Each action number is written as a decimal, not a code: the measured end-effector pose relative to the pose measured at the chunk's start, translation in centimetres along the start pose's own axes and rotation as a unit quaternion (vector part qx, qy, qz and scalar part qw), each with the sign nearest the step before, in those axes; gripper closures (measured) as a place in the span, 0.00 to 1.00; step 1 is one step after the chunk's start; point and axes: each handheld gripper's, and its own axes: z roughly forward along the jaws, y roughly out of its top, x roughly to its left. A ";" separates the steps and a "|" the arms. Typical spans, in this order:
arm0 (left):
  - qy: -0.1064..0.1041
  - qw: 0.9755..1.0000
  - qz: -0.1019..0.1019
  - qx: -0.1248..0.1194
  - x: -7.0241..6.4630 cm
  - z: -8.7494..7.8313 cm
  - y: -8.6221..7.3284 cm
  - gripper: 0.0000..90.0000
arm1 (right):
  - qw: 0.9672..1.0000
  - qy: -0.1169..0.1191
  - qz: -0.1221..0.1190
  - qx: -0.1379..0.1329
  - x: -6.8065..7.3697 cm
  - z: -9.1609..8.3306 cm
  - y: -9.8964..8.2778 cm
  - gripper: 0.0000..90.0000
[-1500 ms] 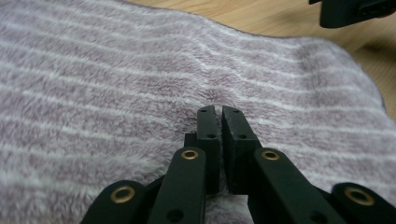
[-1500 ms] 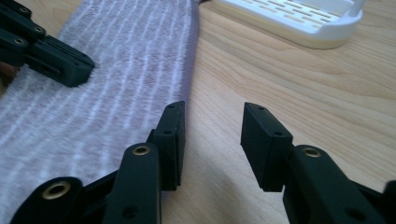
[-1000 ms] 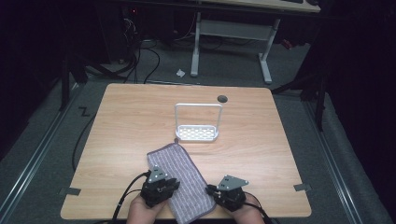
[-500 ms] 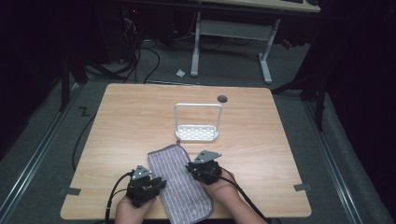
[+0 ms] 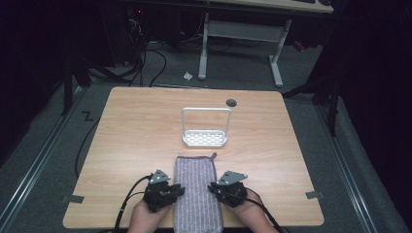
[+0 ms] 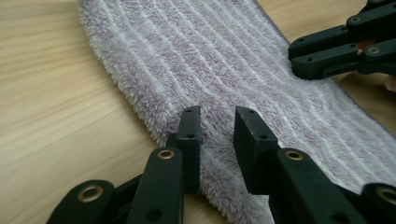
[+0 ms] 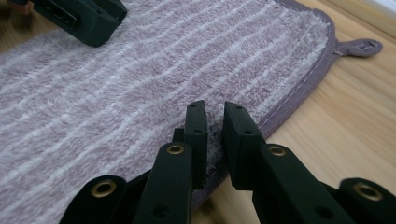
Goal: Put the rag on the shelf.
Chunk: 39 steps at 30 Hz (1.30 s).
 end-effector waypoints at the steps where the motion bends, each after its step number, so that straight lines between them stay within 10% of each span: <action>1: -0.006 1.000 0.007 0.003 -0.4 0.4 0.2 0.80 | 1.000 -0.002 0.004 0.000 -0.4 -0.5 -0.5 0.89; 13: -0.065 0.997 0.050 0.013 -3.1 1.3 -0.2 0.74 | 0.999 0.005 0.047 -0.007 -0.7 -4.7 -4.6 0.84; 22: 0.015 0.999 0.020 -0.048 -0.1 0.4 1.4 0.58 | 0.996 -0.020 0.069 -0.047 -1.6 -5.3 -4.3 0.76; 31: 0.014 0.998 0.002 -0.053 0.3 3.9 4.4 0.52 | 0.995 -0.029 0.084 -0.054 -2.4 -5.0 -4.3 0.71; 39: 0.033 0.999 -0.002 -0.033 0.5 5.7 5.0 0.67 | 0.991 -0.056 0.101 -0.065 -2.7 -4.8 -4.0 0.67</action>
